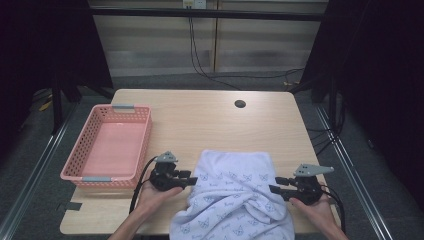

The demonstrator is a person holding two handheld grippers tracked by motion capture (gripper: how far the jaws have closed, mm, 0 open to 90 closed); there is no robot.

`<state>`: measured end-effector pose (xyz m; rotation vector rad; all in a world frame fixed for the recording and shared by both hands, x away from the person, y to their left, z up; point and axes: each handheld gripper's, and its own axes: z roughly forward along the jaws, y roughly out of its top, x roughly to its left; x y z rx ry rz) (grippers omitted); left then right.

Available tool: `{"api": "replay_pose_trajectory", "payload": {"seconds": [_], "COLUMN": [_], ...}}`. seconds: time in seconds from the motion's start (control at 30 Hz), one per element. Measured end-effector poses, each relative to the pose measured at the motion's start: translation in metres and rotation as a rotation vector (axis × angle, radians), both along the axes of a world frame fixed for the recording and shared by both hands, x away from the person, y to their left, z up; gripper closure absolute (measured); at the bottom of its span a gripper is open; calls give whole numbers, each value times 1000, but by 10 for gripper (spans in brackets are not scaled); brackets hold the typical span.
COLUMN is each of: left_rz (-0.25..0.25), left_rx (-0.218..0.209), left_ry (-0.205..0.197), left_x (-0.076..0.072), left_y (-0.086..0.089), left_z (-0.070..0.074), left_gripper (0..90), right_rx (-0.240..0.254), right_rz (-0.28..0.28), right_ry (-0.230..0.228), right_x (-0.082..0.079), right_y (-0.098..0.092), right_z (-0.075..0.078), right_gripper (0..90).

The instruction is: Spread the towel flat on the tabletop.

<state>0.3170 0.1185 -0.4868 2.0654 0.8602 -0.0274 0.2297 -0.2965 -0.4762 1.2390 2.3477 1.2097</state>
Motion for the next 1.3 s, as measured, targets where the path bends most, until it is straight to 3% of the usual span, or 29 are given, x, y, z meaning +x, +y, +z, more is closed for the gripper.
{"api": "replay_pose_trajectory", "payload": {"seconds": [0.1, 0.2, 0.3, 0.33, 0.4, 0.5, 0.57, 0.63, 0.7, 0.77, 0.8, 0.87, 0.93, 1.03, 1.2, 1.3], "left_rz": [18, 6, 1, -14, -29, -50, -86, -129, -198, -246, -293, -330, -343, -357, -321, -228], "left_rx": [12, 76, 97, 86, 98, 35, -13, -25, -29, 31, 49, 74, 46, -1, -100, -83], "left_ry": [29, 25, 35, 41, 14, -24, -70, -113, -129, -149, -125, -110, -74, -29, -40, -33], "left_x": [13, 13, 12, 13, 12, 9, 4, -3, -13, -27, -33, -42, -43, -38, -25, -10], "left_y": [-12, -23, -28, -28, -32, -38, -47, -63, -81, -101, -108, -117, -117, -108, -81, -72], "left_z": [-7, -10, -11, -11, -10, 2, 18, 30, 36, 31, 24, 9, 3, 13, 28, 25], "left_gripper": [514, 507, 711, 809, 841, 844, 844, 845, 844, 836, 832, 796, 719, 587, 607, 655], "right_rx": [5, 16, 21, 29, 35, 40, 45, 49, 50, 45, 38, 40, 33, 36, 36, 30], "right_rz": [-15, -21, -18, -18, -20, -20, -24, -31, -31, -34, -31, -13, -11, -16, -24, -28], "right_ry": [-10, -8, -9, -6, -7, -10, -15, -16, -22, -22, -25, -15, -13, -18, -21, -27], "right_x": [7, 8, 6, 7, 7, 8, 10, 10, 9, 8, 8, 8, 8, 9, 11, 18], "right_y": [-1, -3, -6, -7, -8, -8, -9, -9, -8, -8, -8, -7, -6, -8, -10, -9], "right_z": [1, 1, 0, 0, 1, 2, 2, 3, 4, 4, 3, 0, -1, 0, 1, 2], "right_gripper": [544, 537, 534, 535, 534, 535, 535, 536, 536, 546, 563, 559, 558, 555, 553, 552]}}
